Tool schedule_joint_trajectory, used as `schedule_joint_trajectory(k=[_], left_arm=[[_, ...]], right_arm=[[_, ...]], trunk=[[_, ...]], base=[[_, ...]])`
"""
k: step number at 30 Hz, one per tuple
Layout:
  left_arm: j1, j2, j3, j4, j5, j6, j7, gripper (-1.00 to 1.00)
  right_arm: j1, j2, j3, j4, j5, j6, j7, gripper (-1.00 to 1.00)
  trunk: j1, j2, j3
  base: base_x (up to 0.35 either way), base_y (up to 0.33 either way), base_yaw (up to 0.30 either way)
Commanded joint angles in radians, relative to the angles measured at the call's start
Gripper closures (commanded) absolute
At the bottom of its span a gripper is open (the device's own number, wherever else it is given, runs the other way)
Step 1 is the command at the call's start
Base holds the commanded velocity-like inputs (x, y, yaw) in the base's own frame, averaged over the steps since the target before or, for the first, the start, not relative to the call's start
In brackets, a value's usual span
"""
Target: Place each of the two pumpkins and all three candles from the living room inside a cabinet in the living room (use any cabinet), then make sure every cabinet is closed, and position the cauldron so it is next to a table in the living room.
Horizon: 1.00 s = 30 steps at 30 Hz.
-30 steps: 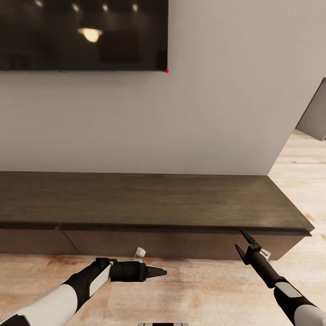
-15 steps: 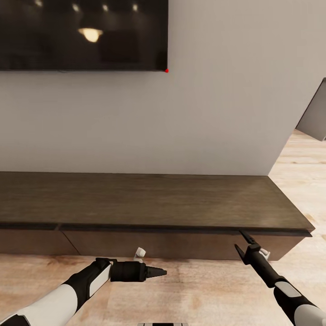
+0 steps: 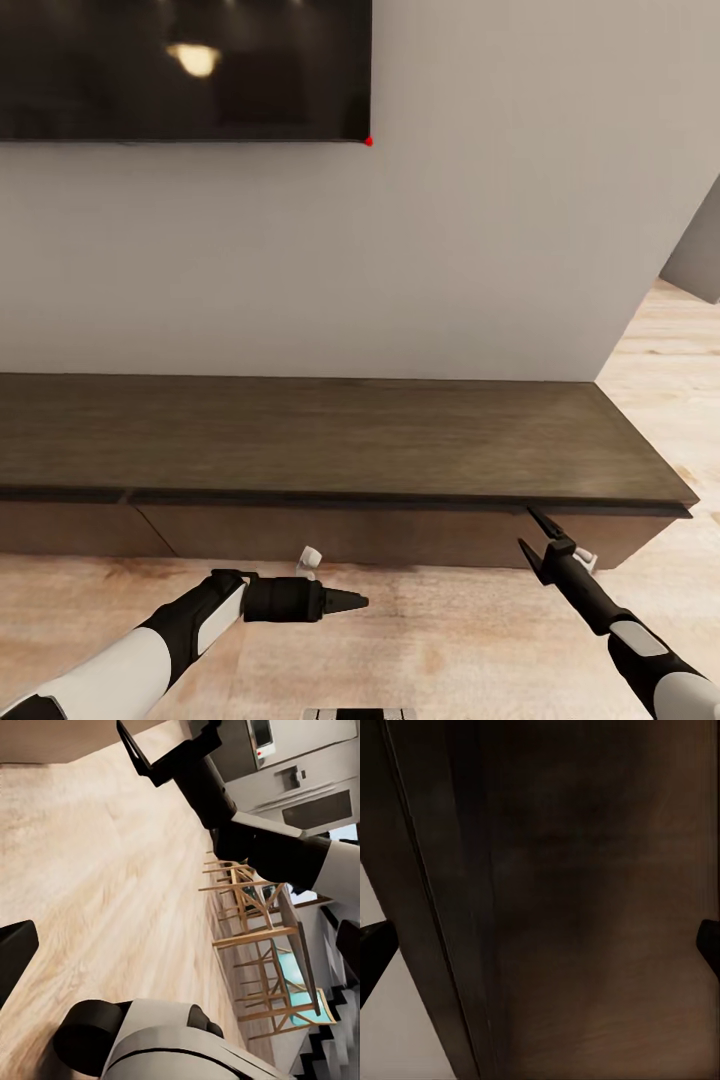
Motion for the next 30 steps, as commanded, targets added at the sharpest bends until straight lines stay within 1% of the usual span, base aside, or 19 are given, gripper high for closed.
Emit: schedule_joint_trajectory(k=[1, 4, 8, 12, 13, 16, 20, 25, 26, 29, 30], left_arm=[[-0.001, 0.001, -0.006, -0.001, 0.01, 0.01, -0.001, -1.0], [-0.001, 0.002, -0.006, 0.0, 0.01, 0.004, -0.001, -1.0], [-0.001, 0.002, -0.006, 0.0, 0.01, 0.0, -0.001, -1.0], [-0.001, 0.001, -0.006, -0.001, 0.01, -0.001, -0.001, -1.0], [-0.001, 0.001, -0.006, -0.001, 0.01, -0.002, -0.001, -1.0], [-0.001, 0.001, -0.006, -0.001, 0.01, -0.002, 0.0, -1.0], [-0.001, 0.001, -0.006, -0.001, 0.01, -0.002, 0.0, -1.0], [-0.001, 0.001, -0.006, -0.001, 0.01, -0.003, 0.0, -1.0], [-0.001, 0.001, -0.006, -0.001, 0.01, -0.003, 0.0, -1.0], [-0.001, 0.001, -0.006, -0.001, 0.01, -0.003, 0.0, -1.0], [-0.001, 0.001, -0.006, 0.0, 0.01, -0.003, 0.001, -1.0]], right_arm=[[-0.001, 0.0, 0.001, 0.001, -0.007, 0.008, 0.009, -1.0], [-0.001, -0.001, 0.007, 0.0, -0.007, 0.008, 0.019, -1.0], [-0.001, -0.001, 0.045, -0.001, -0.006, 0.008, 0.031, -1.0], [-0.001, -0.001, 0.07, -0.002, -0.006, 0.008, 0.057, -1.0], [-0.001, -0.001, 0.074, -0.002, -0.006, 0.008, 0.062, -1.0], [-0.001, -0.001, 0.079, -0.003, -0.006, 0.008, 0.067, -1.0], [-0.001, -0.001, 0.083, -0.004, -0.006, 0.007, 0.076, -1.0], [-0.001, -0.001, 0.086, -0.004, -0.006, 0.006, 0.104, -1.0], [-0.001, -0.001, 0.093, -0.005, -0.006, 0.006, 0.11, -1.0], [-0.001, 0.0, 0.135, -0.023, -0.006, 0.005, 0.127, -1.0], [-0.001, 0.001, 0.143, -0.029, -0.006, 0.005, 0.133, -1.0]], trunk=[[0.0, 0.0, -0.001], [0.0, 0.0, -0.001], [0.0, 0.0, -0.001], [0.0, 0.0, -0.001], [0.0, -0.001, -0.005], [0.002, -0.001, -0.016], [0.002, -0.001, -0.016], [0.002, -0.001, -0.016], [0.002, -0.001, -0.016], [0.002, -0.001, -0.016], [0.002, -0.001, -0.016]], base=[[0.0, 0.0, 0.0], [0.0, 0.0, 0.0], [0.0, 0.0, 0.0], [0.0, 0.0, 0.0], [0.0, 0.0, 0.0], [0.0, 0.0, 0.0], [0.0, 0.0, 0.0], [0.0, 0.0, 0.0], [0.0, 0.0, 0.0], [0.0, 0.0, 0.0], [0.0, 0.0, 0.0]])
